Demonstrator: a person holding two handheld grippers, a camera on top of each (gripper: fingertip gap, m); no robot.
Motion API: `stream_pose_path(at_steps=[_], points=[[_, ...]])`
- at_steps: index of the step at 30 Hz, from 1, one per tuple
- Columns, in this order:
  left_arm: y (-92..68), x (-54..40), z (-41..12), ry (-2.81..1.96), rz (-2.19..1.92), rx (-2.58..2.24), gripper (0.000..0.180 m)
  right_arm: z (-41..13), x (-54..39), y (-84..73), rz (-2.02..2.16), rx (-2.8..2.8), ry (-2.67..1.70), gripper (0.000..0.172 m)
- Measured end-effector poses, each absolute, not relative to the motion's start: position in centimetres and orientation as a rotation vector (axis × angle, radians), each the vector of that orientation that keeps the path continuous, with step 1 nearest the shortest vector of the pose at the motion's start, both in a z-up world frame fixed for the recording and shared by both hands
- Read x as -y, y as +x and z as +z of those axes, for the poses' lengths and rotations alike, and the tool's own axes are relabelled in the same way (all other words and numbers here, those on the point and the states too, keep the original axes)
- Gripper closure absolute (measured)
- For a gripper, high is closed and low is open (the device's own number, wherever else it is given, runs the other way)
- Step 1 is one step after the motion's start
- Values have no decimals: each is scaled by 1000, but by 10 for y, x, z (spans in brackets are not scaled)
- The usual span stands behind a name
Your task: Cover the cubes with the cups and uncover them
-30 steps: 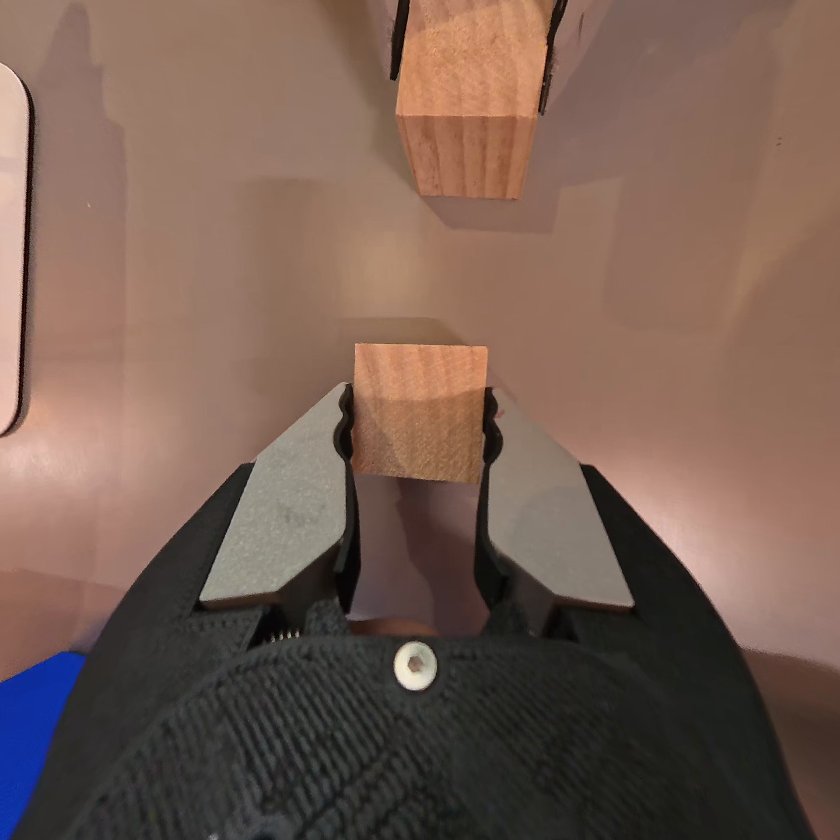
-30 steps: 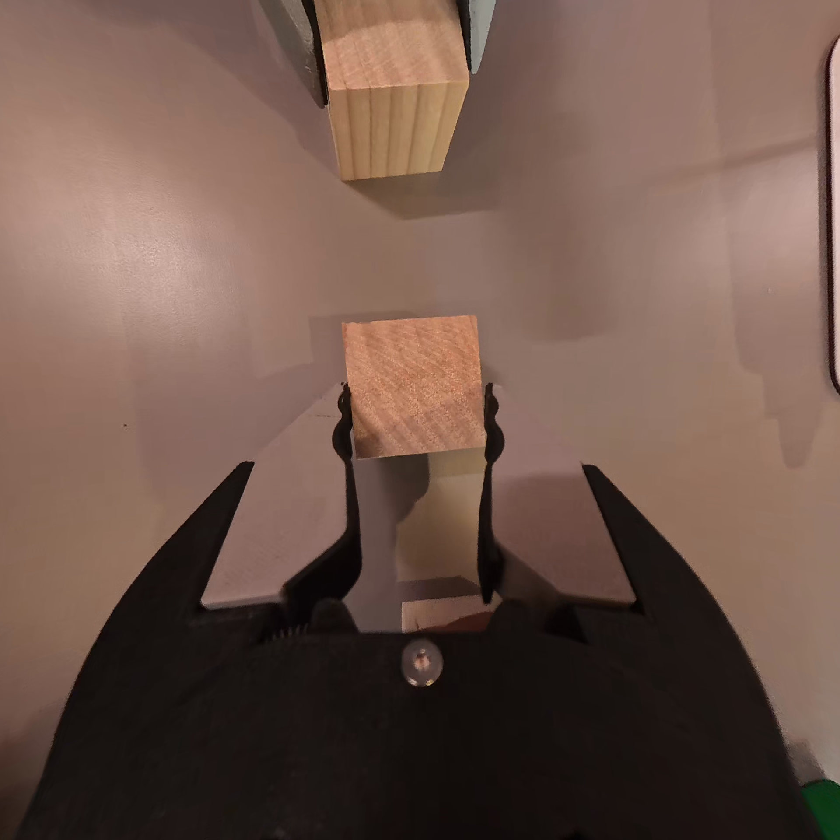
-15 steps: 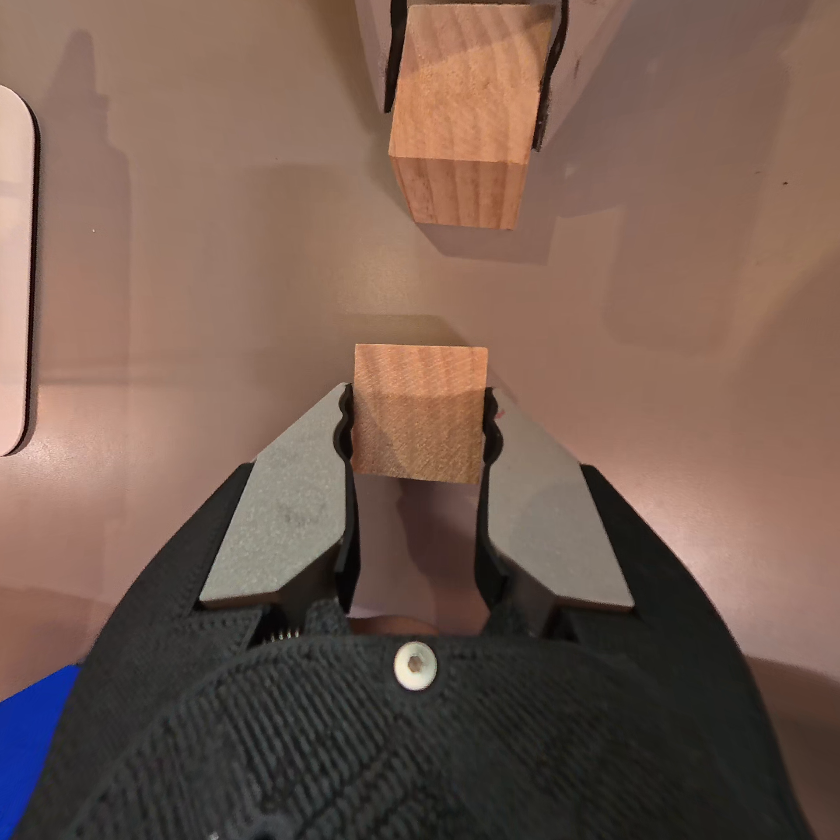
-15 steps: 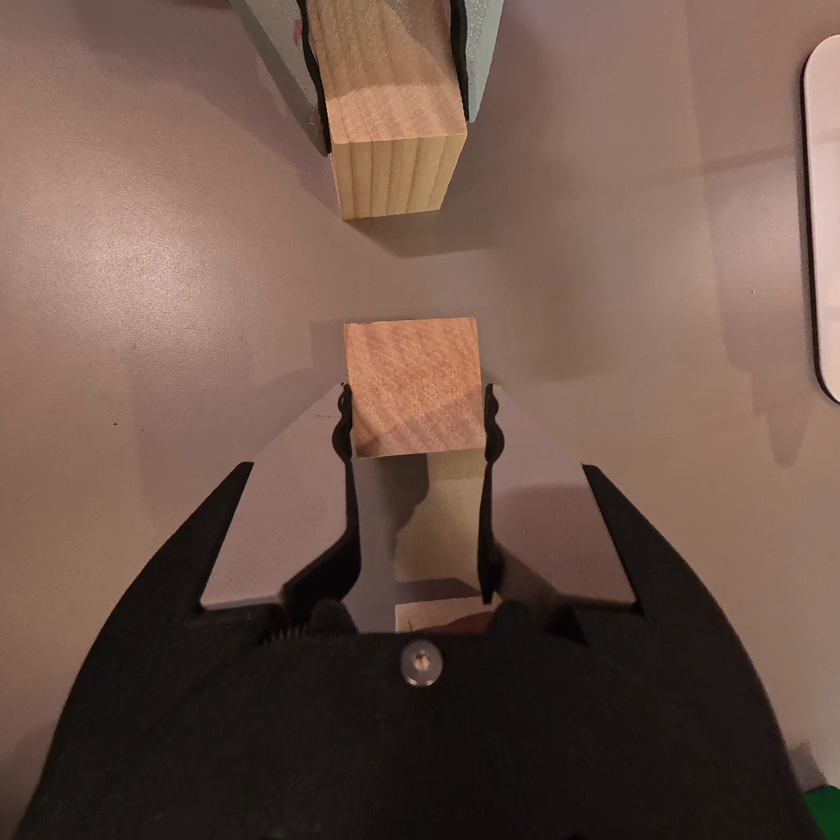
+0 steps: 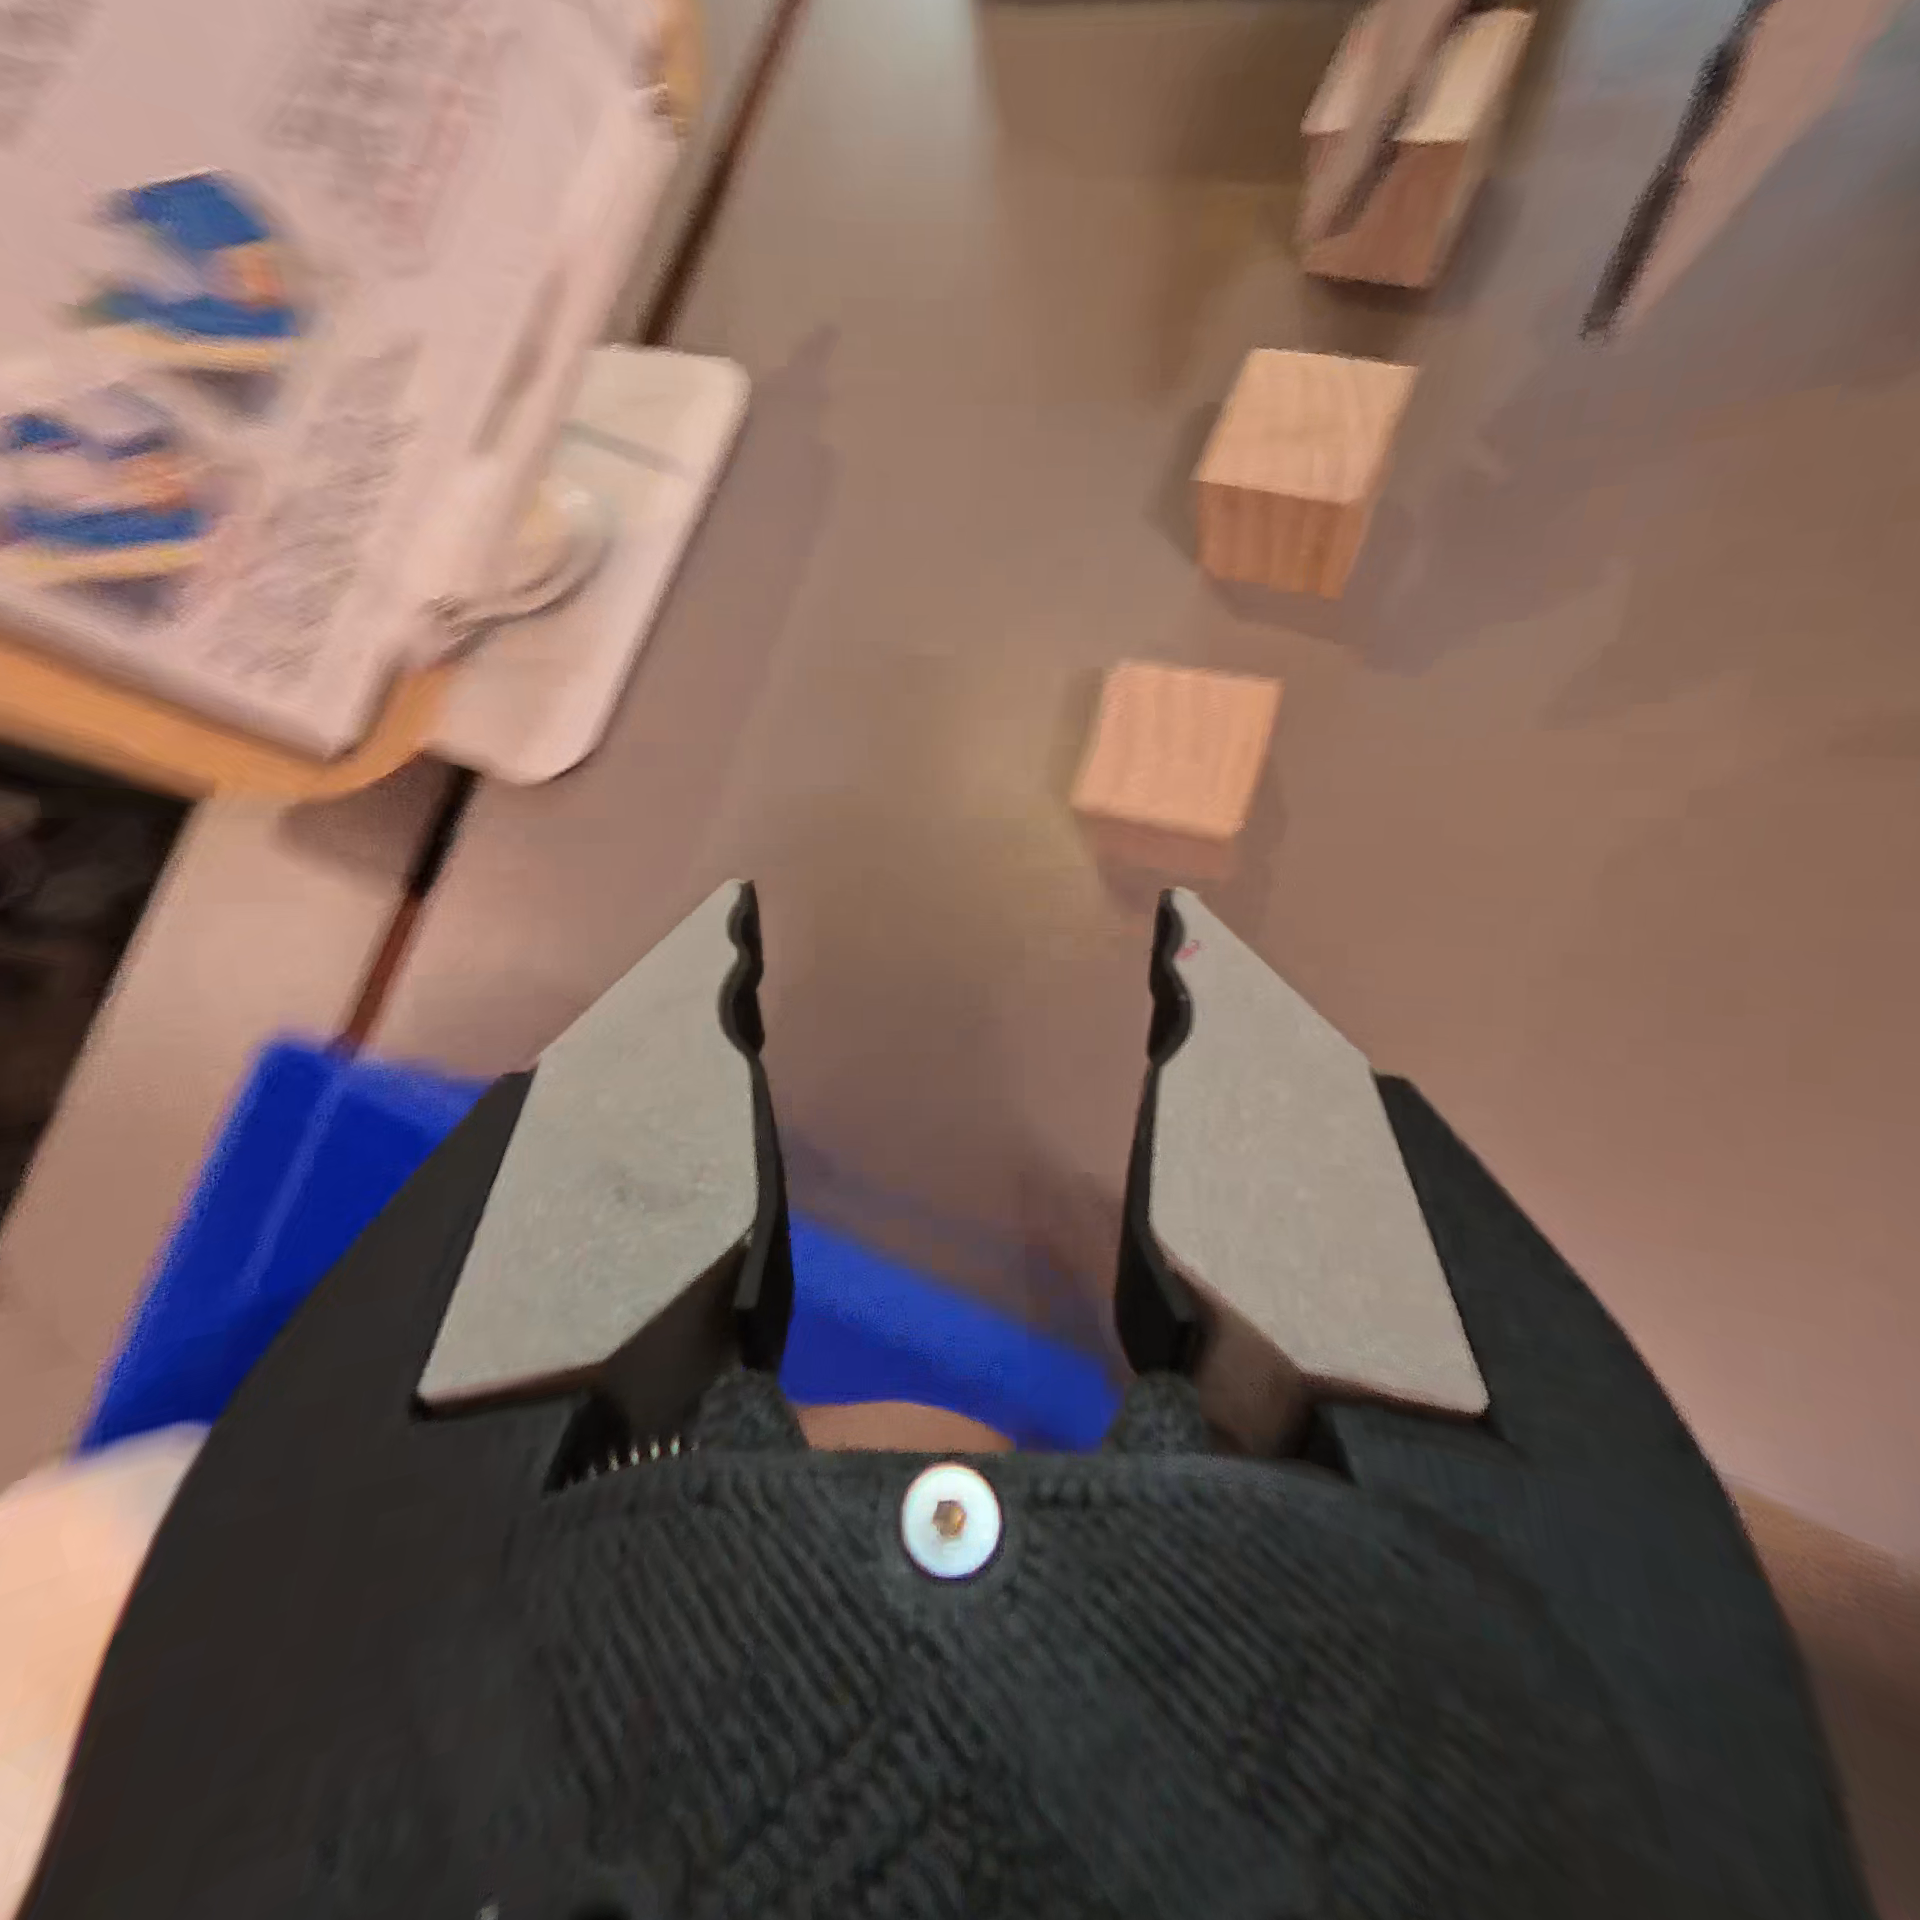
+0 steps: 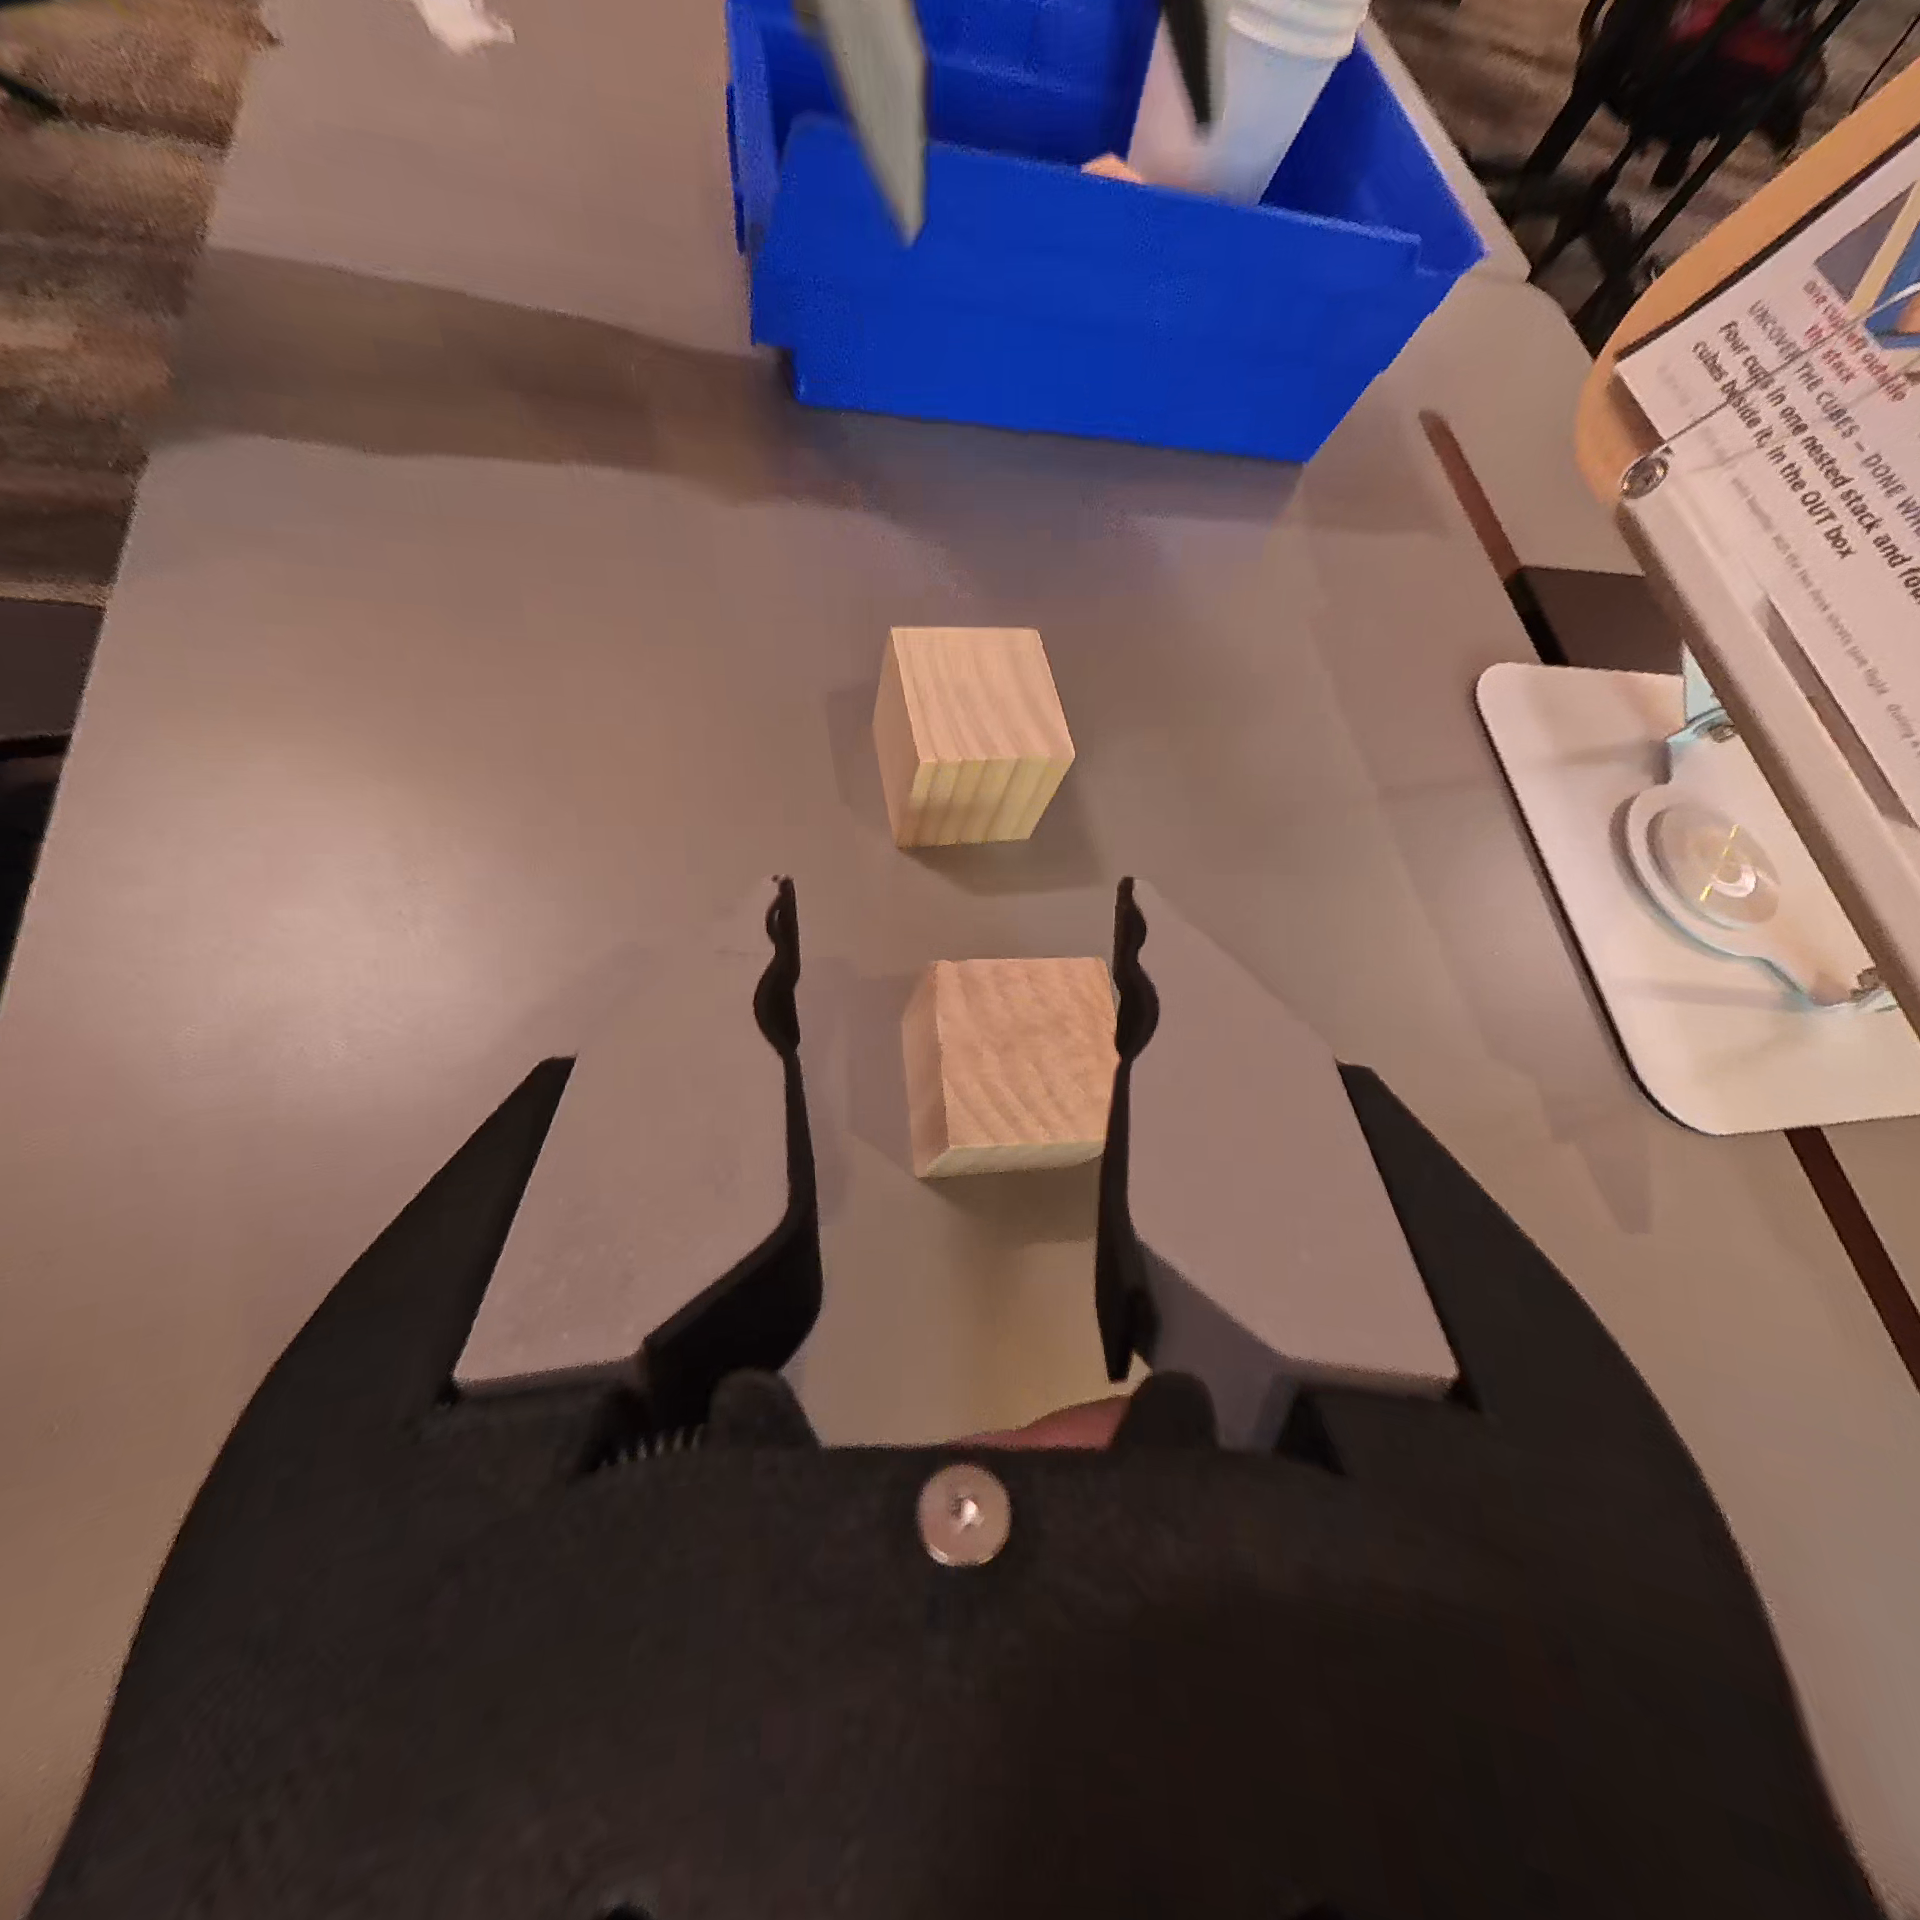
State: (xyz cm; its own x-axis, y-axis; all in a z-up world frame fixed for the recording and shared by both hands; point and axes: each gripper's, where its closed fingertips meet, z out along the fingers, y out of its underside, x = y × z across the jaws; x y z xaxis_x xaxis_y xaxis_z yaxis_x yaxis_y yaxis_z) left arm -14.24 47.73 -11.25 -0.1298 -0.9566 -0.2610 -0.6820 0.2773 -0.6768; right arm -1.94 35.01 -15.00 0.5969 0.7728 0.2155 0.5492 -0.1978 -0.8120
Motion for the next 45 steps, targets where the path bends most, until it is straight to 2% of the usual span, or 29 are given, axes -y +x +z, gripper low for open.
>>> stream_pose_path(at_steps=[4, 9, 14, 22, 26, 32, 41, 45], points=[[-215, -550, -97, -1687, -253, -1699, 106, -152, -347, -24, 334, 1051, -1860, 114], [-269, -602, -150, -1937, -46, -1676, 109, -162, -348, -31, 350, 1072, -1879, 114], [-276, -636, -178, -2014, -97, -1634, 119, -169, -343, -35, 338, 1100, -1886, 114], [-270, -660, -214, -2113, -137, -1695, 116, -168, -337, -37, 374, 1134, -1872, 114], [-268, -670, -229, -2133, -135, -1673, 125, -170, -337, -37, 374, 1131, -1880, 114], [-282, -653, -206, -2051, -75, -1730, 125, -172, -337, -38, 370, 1138, -1880, 116], [-218, -551, -95, -1608, -138, -1795, 125, -163, -334, -45, 382, 1134, -1838, 116], [-172, -493, -108, -1483, -125, -1938, 125, -157, -333, -45, 400, 1118, -1811, 117]])
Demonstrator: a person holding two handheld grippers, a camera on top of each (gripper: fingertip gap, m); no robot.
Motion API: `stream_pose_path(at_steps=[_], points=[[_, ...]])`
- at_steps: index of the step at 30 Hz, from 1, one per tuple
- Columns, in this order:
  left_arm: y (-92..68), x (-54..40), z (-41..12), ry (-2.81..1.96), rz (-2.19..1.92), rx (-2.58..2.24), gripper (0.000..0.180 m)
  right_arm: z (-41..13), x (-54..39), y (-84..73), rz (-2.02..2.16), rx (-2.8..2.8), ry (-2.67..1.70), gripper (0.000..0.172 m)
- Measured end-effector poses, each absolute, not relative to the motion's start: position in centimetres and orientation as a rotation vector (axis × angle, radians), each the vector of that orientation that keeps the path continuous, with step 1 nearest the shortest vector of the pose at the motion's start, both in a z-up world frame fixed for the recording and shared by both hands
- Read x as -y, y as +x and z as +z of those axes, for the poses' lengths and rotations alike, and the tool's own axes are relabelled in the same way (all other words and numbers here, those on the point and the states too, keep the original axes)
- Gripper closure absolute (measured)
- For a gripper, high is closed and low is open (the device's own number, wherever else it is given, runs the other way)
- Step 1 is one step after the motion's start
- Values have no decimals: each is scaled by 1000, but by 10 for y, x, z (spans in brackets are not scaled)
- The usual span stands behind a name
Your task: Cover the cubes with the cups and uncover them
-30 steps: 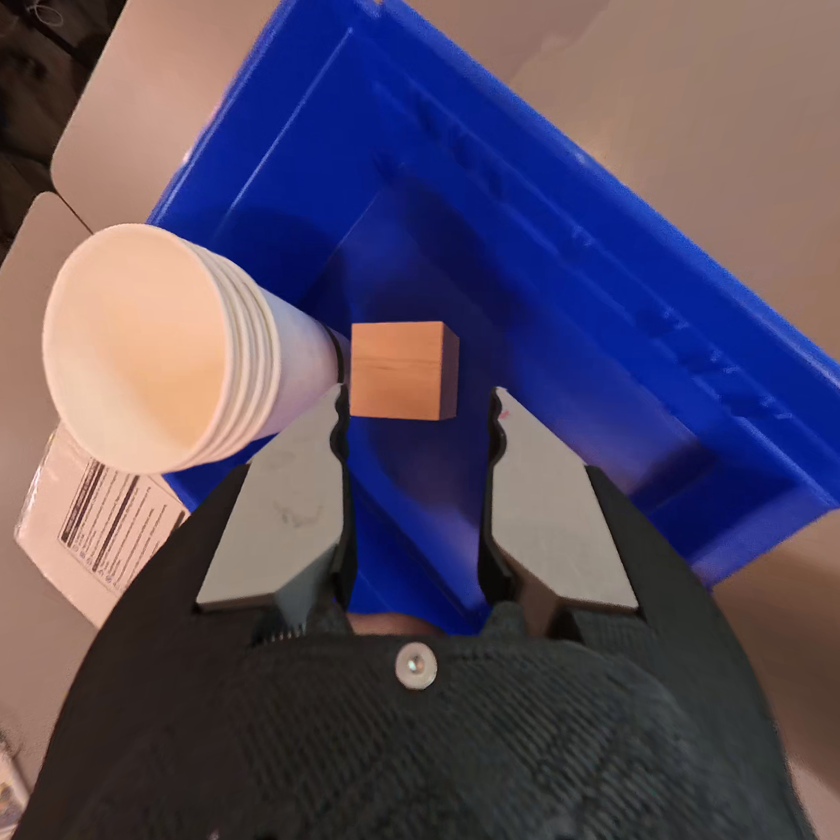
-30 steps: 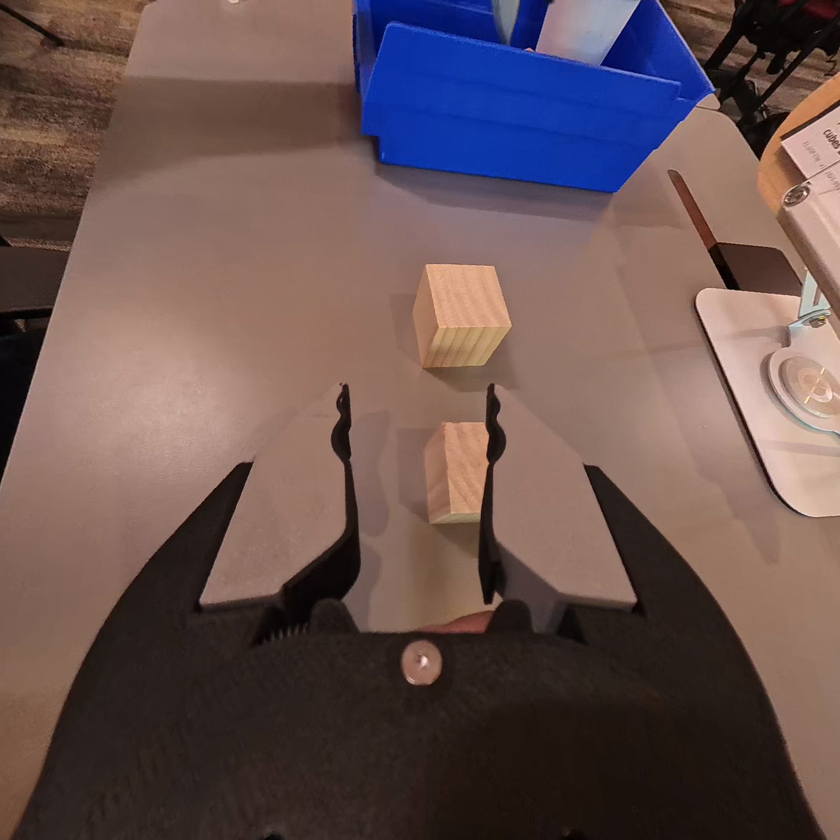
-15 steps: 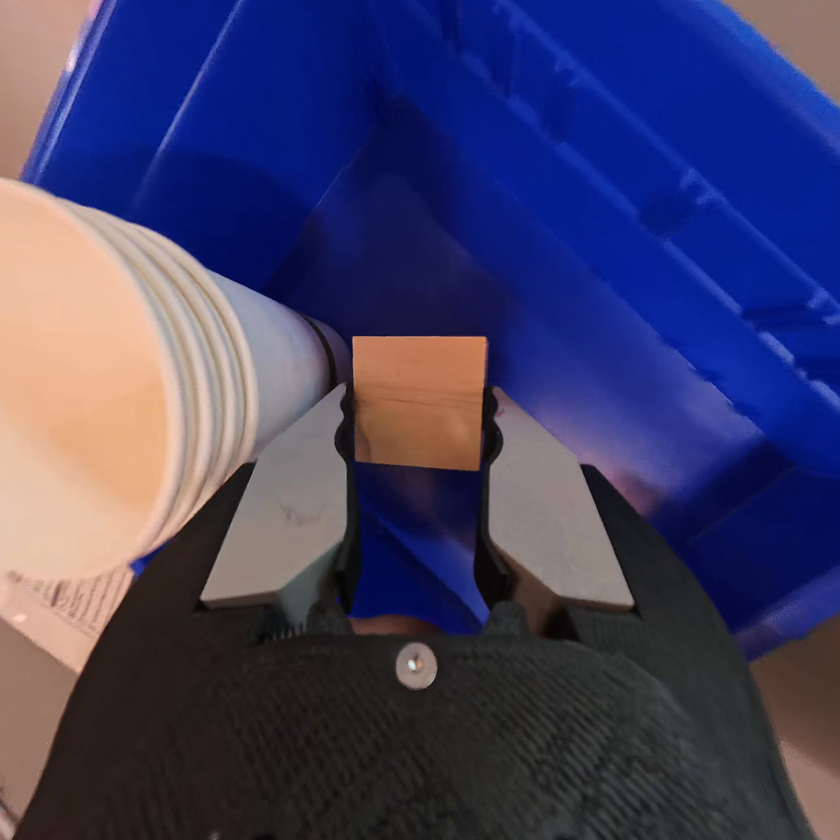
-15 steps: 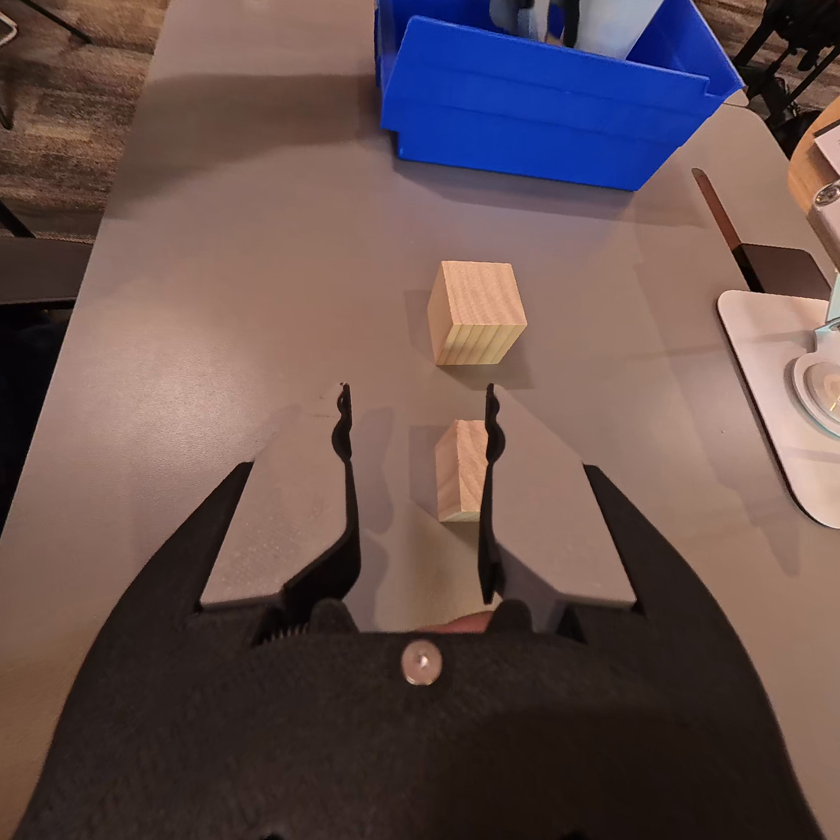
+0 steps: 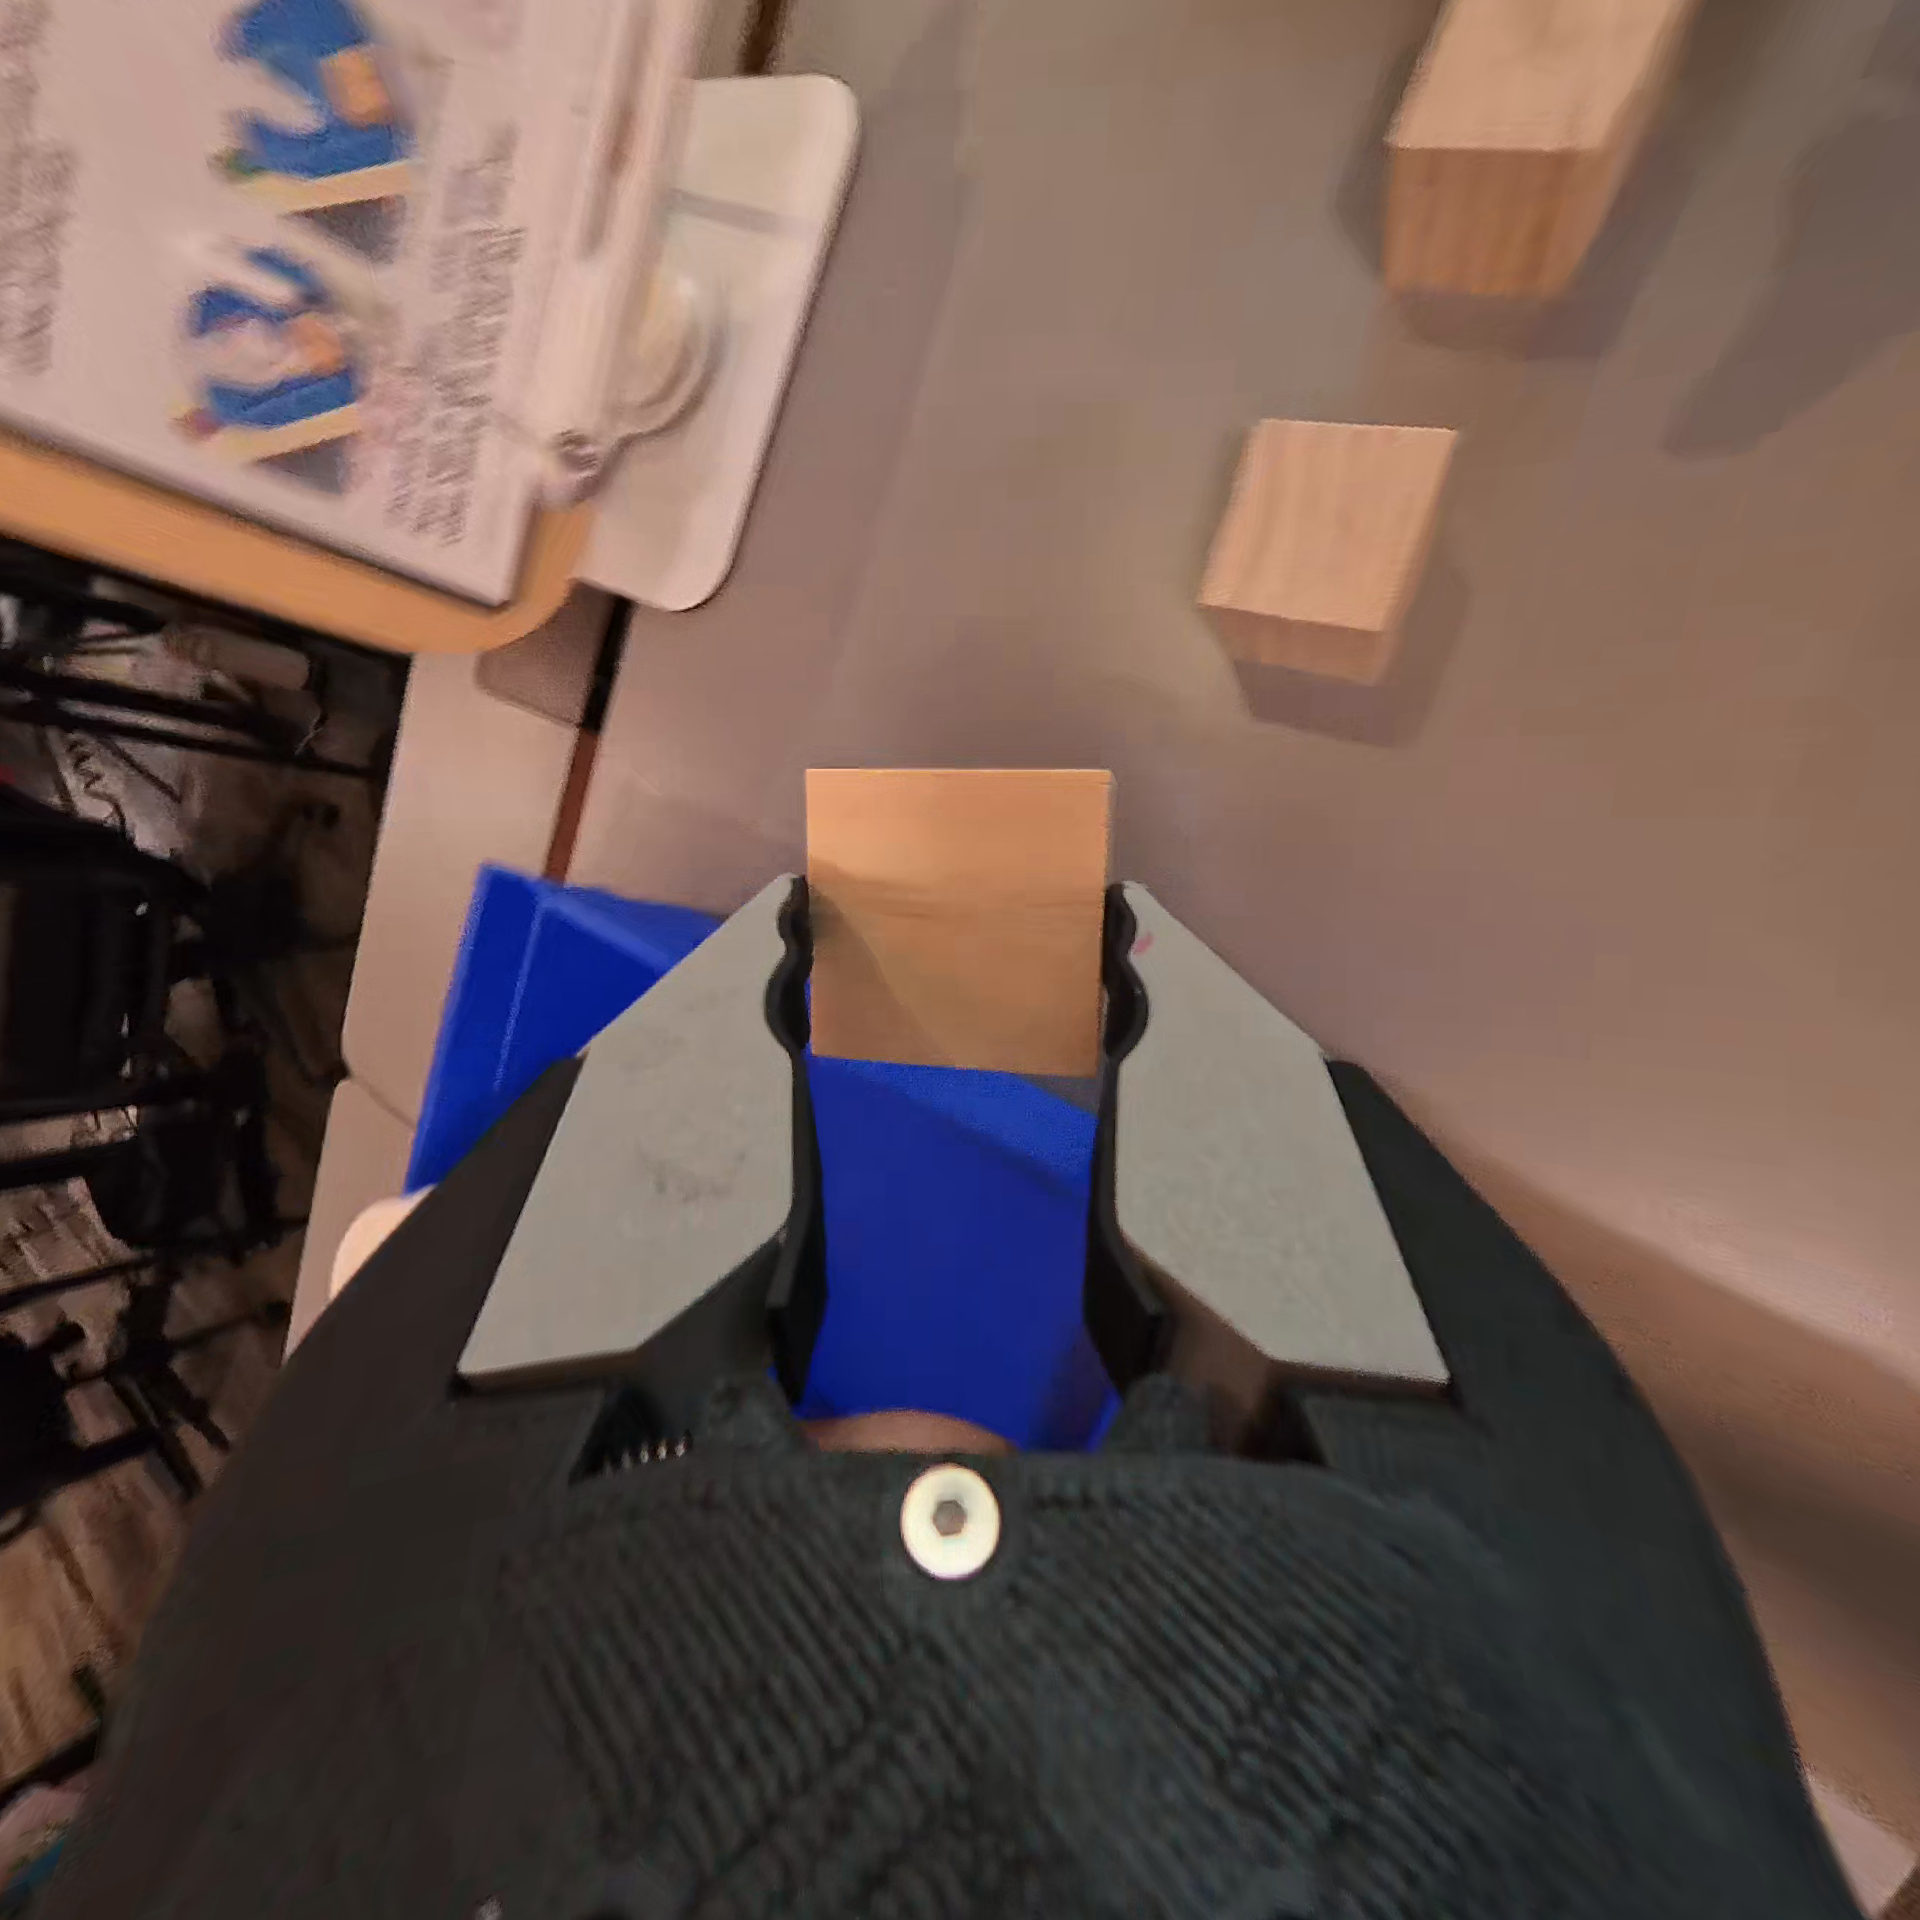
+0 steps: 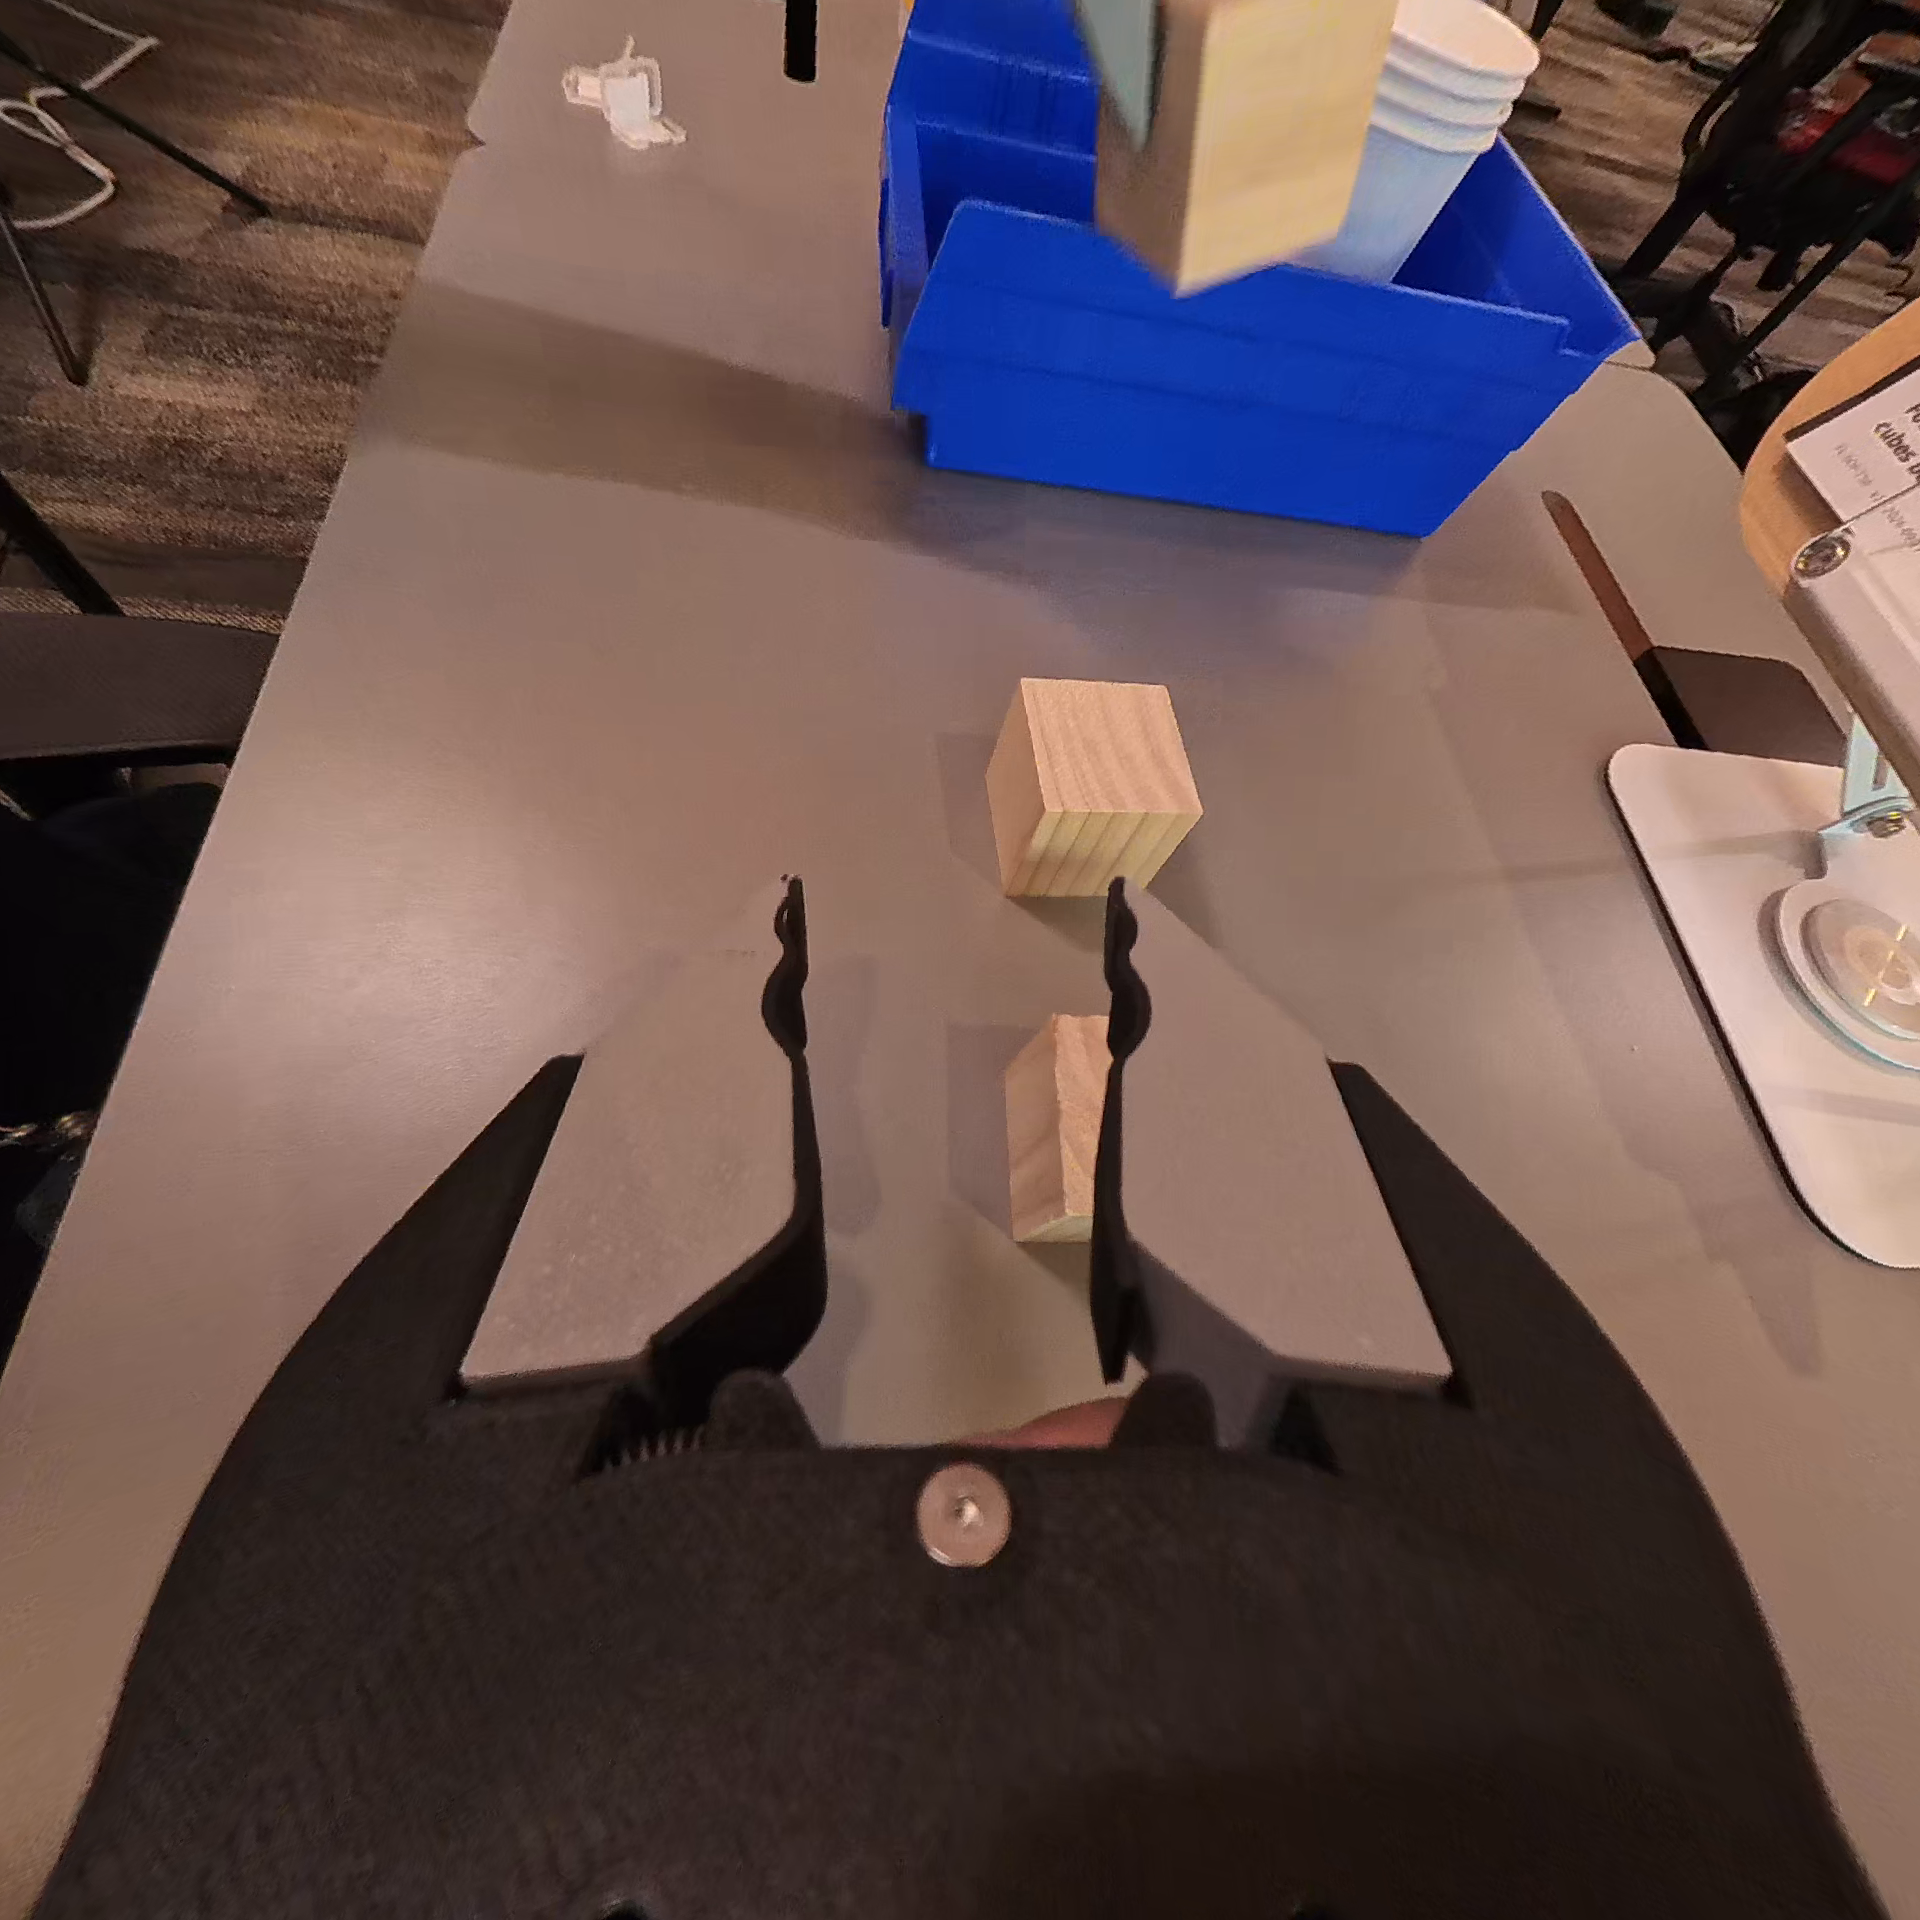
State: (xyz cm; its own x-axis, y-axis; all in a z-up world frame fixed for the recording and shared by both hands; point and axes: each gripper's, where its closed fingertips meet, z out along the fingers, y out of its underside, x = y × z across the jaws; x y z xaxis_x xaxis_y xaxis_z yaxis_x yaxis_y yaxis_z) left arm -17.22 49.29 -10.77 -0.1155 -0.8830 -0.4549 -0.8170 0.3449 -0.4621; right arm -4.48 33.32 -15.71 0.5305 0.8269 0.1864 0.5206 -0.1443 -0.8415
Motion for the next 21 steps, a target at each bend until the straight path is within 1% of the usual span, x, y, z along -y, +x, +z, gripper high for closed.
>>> stream_pose_path(at_steps=[5, 8, 12, 17, 21], points=[[-158, -472, -184, -1459, 56, -2225, 125, -154, -335, -31, 385, 1078, -1819, 116], [-158, -476, -208, -1502, 84, -2268, 125, -163, -335, -4, 286, 1063, -1928, 114], [-166, -476, -229, -1534, 99, -2330, 125, -180, -329, 44, 95, 1053, -2094, 113], [-165, -473, -233, -1599, 9, -2315, 125, -208, -325, 85, -20, 1068, -2301, 112], [-166, -476, -237, -1568, 70, -2339, 122, -225, -322, 106, -117, 1125, -2447, 109]])
